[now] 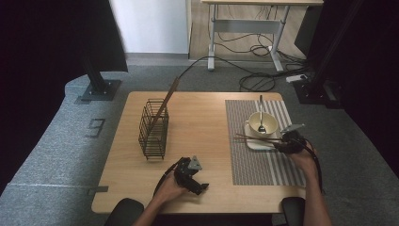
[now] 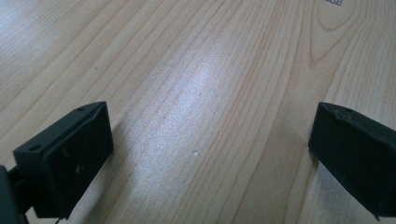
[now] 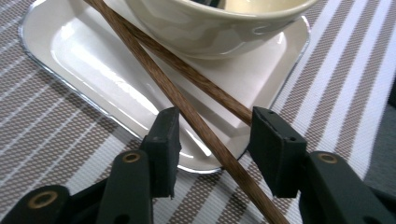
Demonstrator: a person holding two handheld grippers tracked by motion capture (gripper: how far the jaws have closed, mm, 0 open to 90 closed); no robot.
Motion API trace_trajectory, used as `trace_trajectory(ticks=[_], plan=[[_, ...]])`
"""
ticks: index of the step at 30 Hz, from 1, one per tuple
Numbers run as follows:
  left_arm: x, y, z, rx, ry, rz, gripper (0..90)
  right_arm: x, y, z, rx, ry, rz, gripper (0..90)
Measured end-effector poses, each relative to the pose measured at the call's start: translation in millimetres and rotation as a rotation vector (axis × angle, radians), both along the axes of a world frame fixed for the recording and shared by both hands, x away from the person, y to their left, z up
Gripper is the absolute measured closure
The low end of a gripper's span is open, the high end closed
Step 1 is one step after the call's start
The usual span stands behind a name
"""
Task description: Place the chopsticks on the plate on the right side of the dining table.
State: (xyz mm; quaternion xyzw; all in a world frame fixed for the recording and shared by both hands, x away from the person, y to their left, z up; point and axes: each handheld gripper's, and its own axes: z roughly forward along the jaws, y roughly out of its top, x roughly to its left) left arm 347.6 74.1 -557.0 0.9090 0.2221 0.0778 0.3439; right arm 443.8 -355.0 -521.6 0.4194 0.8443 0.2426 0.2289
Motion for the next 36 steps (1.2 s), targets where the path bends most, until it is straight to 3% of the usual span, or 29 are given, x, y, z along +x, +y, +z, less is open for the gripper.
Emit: trace_trajectory(ticks=[5,12,19,30,31,33,34,36], plan=[[-0.1,-0.1,0.1,0.003,0.000,-0.003,0.0,-0.4,-1.0,-0.8,-0.047,-0.023,-0.035,46.5],[-0.6,-0.6,0.0,-0.001,0.001,-0.001,0.0,-0.2,-1.8,-0.3,-0.064,-0.055,-0.060,44.3],[-0.8,-0.8,-0.1,-0.001,0.000,-0.001,0.0,0.6,-5.9,-2.0,-0.062,-0.052,-0.092,43.1],[-1.4,-1.6,0.0,-0.003,0.002,-0.003,0.0,-4.7,-7.4,0.4,0.025,-0.042,-0.079,35.0],[-1.4,-1.7,0.0,-0.003,0.002,-0.003,0.0,-6.3,-6.8,0.9,0.039,-0.045,-0.076,28.9],[-1.5,-1.7,0.0,-0.003,0.002,-0.003,0.0,-7.5,-6.3,1.1,0.051,-0.049,-0.072,27.2],[-1.5,-1.8,0.0,-0.003,0.002,-0.003,0.0,-10.1,-3.8,1.5,0.075,-0.058,-0.069,18.7],[-1.6,-1.9,0.0,-0.003,0.002,-0.004,0.0,-11.2,-2.3,1.4,0.082,-0.065,-0.065,15.7]])
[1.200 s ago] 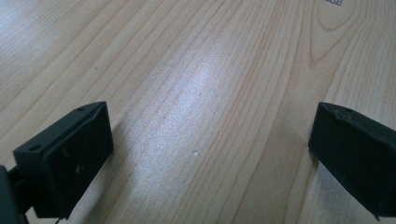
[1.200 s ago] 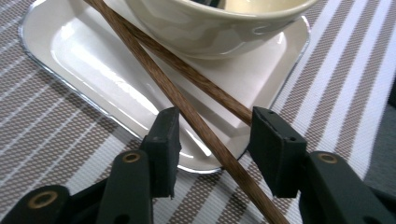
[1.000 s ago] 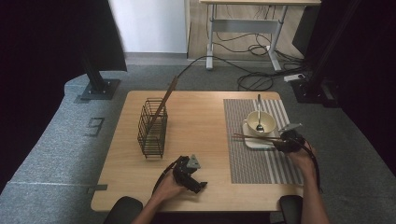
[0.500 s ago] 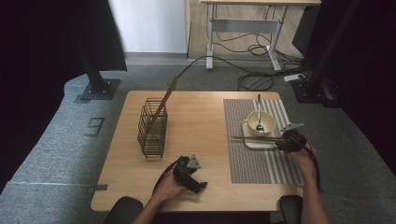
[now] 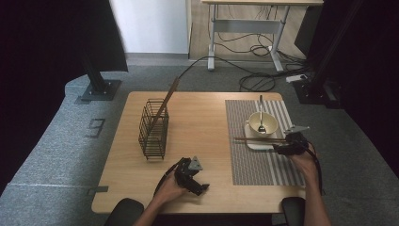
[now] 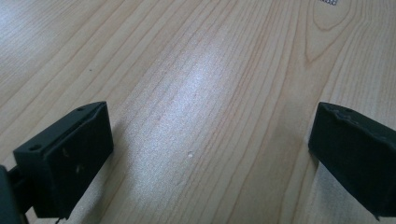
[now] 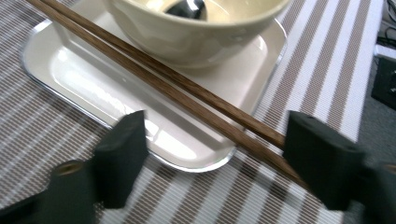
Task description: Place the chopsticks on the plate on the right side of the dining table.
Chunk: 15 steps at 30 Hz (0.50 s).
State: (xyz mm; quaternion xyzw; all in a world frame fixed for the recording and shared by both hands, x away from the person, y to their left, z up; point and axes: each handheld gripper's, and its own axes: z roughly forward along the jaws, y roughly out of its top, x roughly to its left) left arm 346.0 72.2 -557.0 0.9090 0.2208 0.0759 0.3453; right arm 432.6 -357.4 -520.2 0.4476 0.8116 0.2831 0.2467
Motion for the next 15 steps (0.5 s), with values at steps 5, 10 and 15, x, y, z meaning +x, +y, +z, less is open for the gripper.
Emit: trace_trajectory(ticks=[5,10,15], plan=[[-0.4,-0.3,0.0,0.001,-0.001,-0.002,0.0,-6.9,10.6,-0.1,0.046,-0.039,0.025,6.6],[-0.6,-0.3,0.1,0.003,-0.001,-0.006,0.0,-16.4,22.6,-2.8,0.088,-0.053,0.049,0.0],[-1.0,-0.6,0.0,0.001,-0.001,-0.006,0.0,-22.2,31.0,-7.1,0.182,-0.048,0.069,0.0]])
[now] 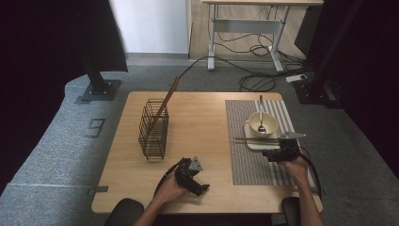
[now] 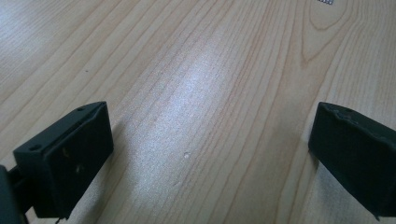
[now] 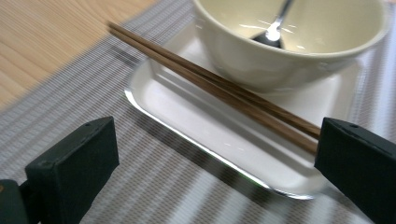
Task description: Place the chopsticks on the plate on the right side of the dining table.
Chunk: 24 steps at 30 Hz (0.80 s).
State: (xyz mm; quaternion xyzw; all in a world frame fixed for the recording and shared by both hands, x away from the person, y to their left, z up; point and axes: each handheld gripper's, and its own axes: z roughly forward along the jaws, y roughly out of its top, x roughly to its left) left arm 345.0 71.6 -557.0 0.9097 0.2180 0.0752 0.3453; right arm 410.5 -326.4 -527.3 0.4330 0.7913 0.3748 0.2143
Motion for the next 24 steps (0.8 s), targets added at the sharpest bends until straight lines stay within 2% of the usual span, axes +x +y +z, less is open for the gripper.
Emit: trace_trajectory(ticks=[2,6,11,19,22,24], plan=[[-0.1,0.0,0.0,0.000,0.000,0.000,0.0,-0.8,6.2,-2.8,0.014,-0.006,0.011,0.0],[0.0,0.0,0.0,0.000,0.001,0.000,0.0,0.3,12.8,-7.9,0.005,0.002,0.028,0.0],[0.2,-0.1,-0.1,0.000,0.002,0.000,0.0,4.1,24.6,-16.2,-0.031,0.025,0.063,0.0],[0.1,-0.1,-0.1,0.001,0.002,0.000,0.0,11.2,36.5,-20.3,-0.044,0.015,0.104,0.0],[0.1,-0.1,-0.1,0.001,0.002,0.000,0.0,14.5,41.2,-22.9,-0.078,0.021,0.116,0.0],[0.1,-0.1,-0.1,0.001,0.002,0.000,0.0,15.2,41.8,-23.5,-0.083,0.024,0.115,0.0]])
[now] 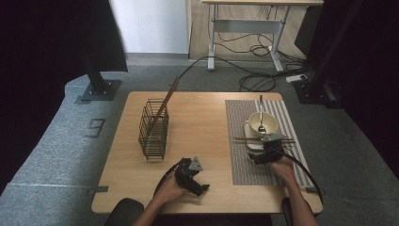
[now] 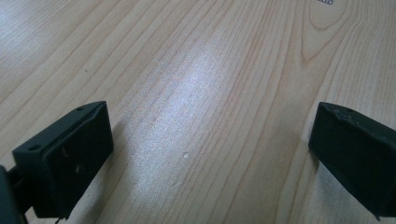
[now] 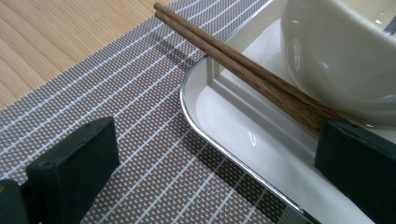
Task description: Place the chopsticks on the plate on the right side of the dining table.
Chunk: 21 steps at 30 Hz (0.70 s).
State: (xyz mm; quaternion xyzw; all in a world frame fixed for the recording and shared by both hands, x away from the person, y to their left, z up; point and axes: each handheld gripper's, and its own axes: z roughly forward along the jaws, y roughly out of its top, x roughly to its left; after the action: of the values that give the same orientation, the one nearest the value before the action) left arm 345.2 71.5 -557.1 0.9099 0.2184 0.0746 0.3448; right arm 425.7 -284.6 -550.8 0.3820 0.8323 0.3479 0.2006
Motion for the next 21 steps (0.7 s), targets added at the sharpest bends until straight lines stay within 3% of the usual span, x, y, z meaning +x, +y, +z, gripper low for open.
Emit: trace_trajectory(ticks=[14,21], plan=[[-0.1,-0.5,-0.1,-0.001,0.000,0.002,0.0,4.2,-1.5,-1.1,-0.021,0.006,0.001,0.0],[-0.1,-0.5,-0.1,-0.001,0.000,0.003,0.0,1.2,-16.0,0.5,-0.046,0.011,-0.055,0.0]])
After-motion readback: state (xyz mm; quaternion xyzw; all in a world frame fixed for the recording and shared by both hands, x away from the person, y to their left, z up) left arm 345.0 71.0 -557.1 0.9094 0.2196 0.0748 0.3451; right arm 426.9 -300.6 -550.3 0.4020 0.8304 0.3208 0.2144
